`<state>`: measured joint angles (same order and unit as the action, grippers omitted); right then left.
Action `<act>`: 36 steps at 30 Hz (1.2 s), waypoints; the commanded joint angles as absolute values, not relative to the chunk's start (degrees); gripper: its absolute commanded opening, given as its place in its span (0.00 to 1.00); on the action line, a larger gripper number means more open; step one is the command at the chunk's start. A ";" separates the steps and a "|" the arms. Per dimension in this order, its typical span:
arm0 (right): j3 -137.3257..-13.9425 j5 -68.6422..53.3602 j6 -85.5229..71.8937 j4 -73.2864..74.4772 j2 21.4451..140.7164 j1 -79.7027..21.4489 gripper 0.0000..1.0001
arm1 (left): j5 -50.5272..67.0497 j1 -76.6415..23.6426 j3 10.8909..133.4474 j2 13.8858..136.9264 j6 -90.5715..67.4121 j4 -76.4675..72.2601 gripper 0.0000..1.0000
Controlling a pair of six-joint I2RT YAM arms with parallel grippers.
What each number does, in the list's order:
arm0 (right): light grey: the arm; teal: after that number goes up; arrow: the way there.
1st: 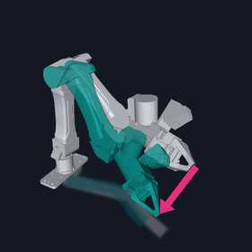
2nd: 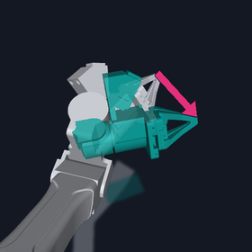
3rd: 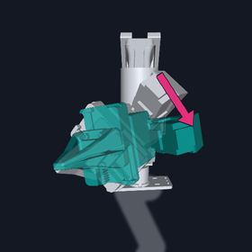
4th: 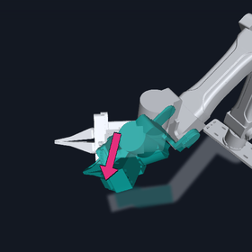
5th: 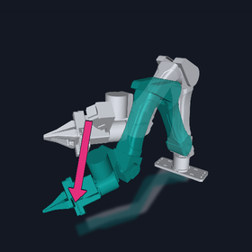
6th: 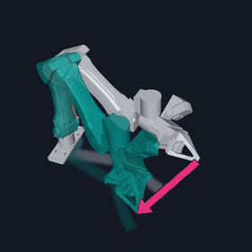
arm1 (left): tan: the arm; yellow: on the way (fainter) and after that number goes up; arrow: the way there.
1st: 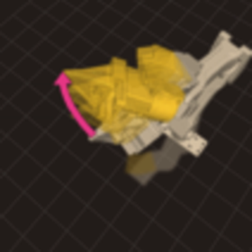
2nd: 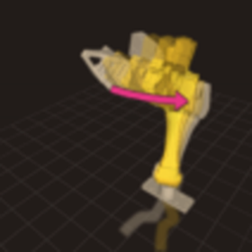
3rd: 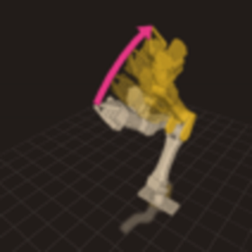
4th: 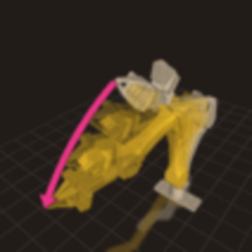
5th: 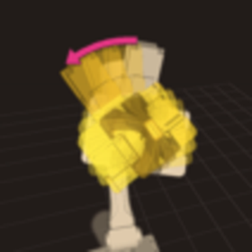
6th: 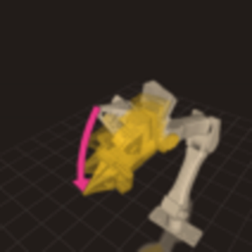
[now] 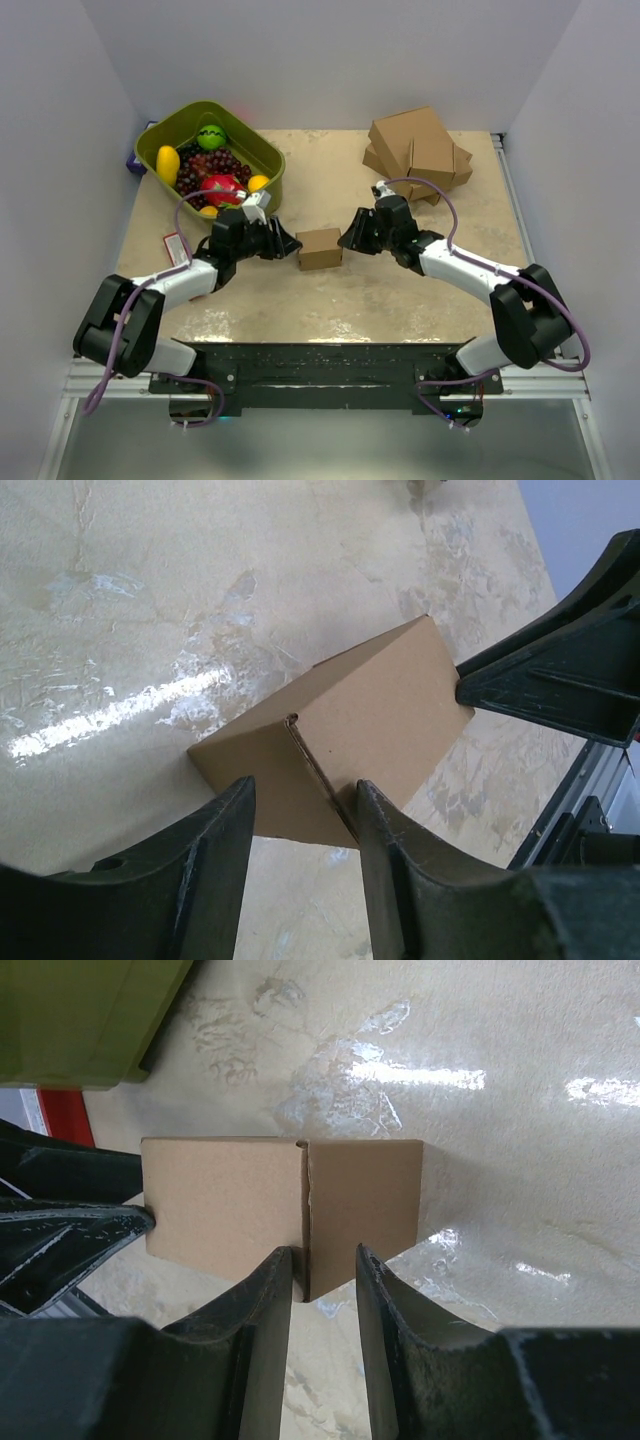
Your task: Fold the paper box
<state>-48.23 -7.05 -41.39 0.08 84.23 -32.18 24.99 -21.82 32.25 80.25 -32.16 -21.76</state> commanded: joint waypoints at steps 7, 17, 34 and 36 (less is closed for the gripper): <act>-43.86 -7.99 -40.34 -2.46 80.69 -32.08 0.33 | 30.85 -26.54 33.57 86.30 -32.08 -30.58 0.47; -41.14 -8.79 -40.70 -5.18 77.79 -32.08 0.31 | 31.02 -29.88 35.51 89.38 -33.49 -39.45 0.36; -34.02 -7.56 -33.49 -4.49 67.95 -32.96 0.34 | 19.08 -42.26 29.36 85.52 -23.82 -38.59 0.47; -33.05 -7.65 -33.49 -3.26 65.75 -33.05 0.36 | 17.76 -43.15 28.57 84.99 -23.21 -37.10 0.54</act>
<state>-34.98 -3.79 -34.46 -3.25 68.49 -31.18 15.35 -38.28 30.79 85.82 -25.52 -38.54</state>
